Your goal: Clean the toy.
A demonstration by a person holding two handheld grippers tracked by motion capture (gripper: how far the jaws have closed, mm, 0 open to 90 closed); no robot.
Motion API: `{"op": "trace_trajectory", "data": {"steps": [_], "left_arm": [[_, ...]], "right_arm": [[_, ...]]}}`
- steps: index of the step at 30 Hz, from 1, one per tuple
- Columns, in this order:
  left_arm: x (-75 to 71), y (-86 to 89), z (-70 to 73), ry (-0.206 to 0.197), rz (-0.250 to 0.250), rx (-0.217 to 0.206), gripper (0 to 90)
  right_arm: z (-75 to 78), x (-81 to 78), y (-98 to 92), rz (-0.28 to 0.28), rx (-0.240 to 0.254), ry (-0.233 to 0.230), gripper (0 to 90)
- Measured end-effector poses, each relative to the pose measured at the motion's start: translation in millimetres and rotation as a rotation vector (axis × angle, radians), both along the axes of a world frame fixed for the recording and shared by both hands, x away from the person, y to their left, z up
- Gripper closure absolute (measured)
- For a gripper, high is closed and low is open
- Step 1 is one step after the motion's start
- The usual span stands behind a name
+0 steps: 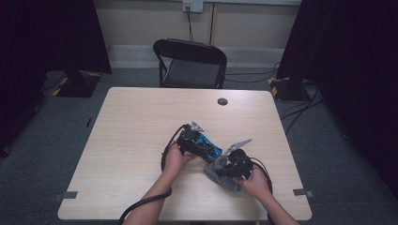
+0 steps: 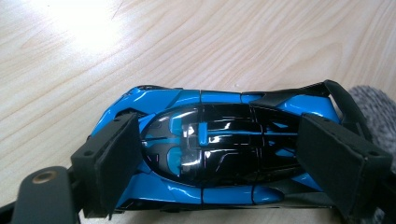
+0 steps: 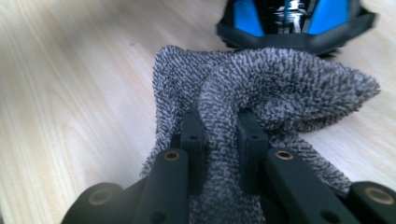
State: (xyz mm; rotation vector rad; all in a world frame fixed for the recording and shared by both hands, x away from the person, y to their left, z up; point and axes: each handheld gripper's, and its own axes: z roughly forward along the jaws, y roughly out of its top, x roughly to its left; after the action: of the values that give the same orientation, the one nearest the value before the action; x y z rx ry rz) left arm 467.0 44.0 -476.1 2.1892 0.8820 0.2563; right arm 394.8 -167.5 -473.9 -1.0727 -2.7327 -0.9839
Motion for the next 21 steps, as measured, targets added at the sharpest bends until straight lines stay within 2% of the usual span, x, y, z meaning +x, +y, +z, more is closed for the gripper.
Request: {"op": "trace_trajectory", "data": {"steps": [8, 12, 21], "left_arm": [[0.3, 0.0, 0.7, 0.005, -0.001, 0.008, 14.5], [0.2, -0.3, 0.3, 0.007, 0.001, -0.002, 14.5], [-0.1, 1.1, 0.0, 0.007, 0.0, -0.008, 15.2]], "right_arm": [[-0.9, -2.1, 10.4, 0.054, 0.016, 0.011, 76.9], [-1.6, -5.1, 17.5, 0.092, 0.025, 0.017, 76.8], [-2.1, -7.1, 24.8, 0.129, 0.038, 0.025, 76.7]]}}
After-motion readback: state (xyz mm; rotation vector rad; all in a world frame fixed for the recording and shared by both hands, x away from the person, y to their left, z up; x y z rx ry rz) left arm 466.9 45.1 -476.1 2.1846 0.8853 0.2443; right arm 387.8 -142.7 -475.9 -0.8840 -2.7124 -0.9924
